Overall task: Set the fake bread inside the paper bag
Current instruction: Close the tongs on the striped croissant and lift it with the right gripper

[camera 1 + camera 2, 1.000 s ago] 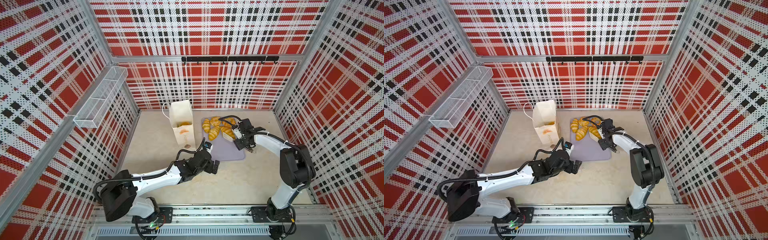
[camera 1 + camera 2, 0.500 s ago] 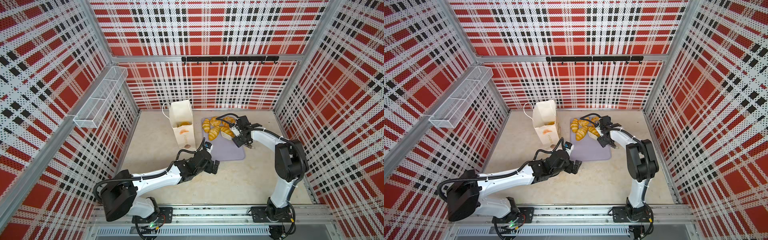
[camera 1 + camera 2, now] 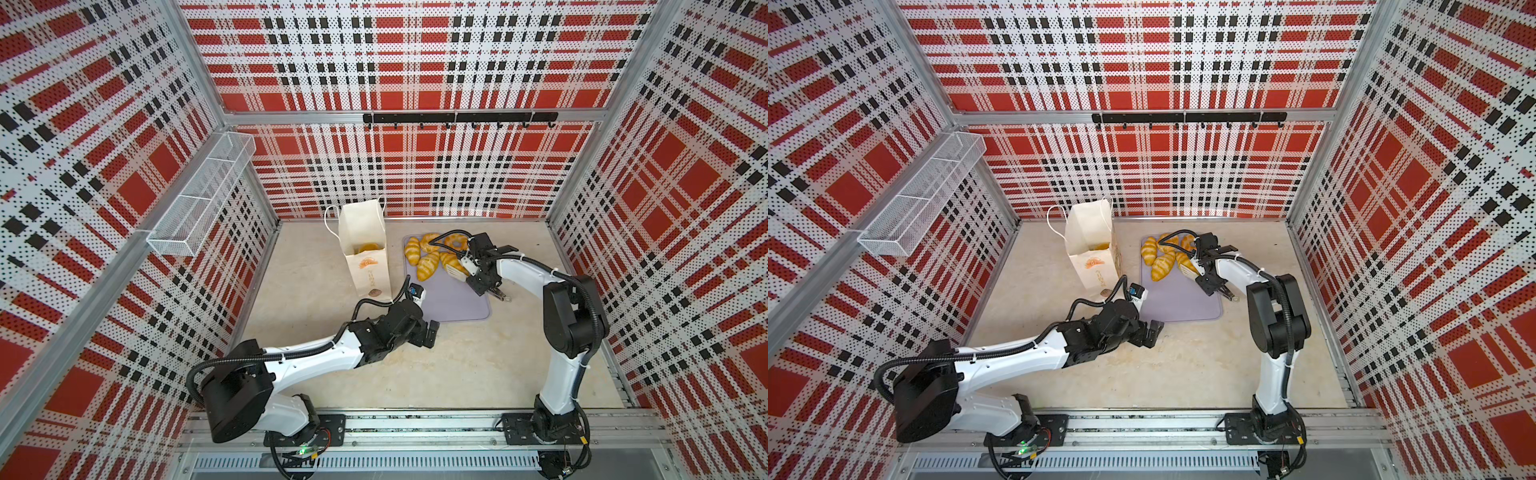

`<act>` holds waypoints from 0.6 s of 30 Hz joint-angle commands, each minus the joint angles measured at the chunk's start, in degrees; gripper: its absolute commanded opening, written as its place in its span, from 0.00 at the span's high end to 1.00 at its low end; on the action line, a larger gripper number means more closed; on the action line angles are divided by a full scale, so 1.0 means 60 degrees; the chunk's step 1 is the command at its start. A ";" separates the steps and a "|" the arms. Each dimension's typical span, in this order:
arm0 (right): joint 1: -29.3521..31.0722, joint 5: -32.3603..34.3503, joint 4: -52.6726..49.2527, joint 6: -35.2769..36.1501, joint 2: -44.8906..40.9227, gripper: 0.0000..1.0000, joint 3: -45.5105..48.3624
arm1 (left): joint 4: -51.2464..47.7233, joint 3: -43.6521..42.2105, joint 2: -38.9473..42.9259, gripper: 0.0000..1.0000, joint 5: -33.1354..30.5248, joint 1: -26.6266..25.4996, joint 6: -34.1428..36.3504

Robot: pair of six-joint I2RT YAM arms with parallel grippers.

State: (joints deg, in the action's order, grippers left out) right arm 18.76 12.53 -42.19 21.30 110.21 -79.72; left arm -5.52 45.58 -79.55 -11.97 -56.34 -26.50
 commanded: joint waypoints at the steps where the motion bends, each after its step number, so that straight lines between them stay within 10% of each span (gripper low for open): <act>1: 0.0095 -0.0044 0.0109 0.0015 -0.0156 0.55 0.0040 | 0.0153 0.0121 0.0133 0.00 -0.0076 -0.0023 -0.0021; 18: 0.0095 -0.0887 0.1044 -0.1265 -0.2963 0.62 0.2543 | 0.0144 -0.0009 0.0468 0.00 -0.0159 -0.0117 -0.0119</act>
State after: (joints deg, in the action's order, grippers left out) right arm 19.03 8.99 -39.68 15.86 95.90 -65.95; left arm -5.54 45.58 -78.32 -12.03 -56.51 -26.61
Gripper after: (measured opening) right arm 0.386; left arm 0.995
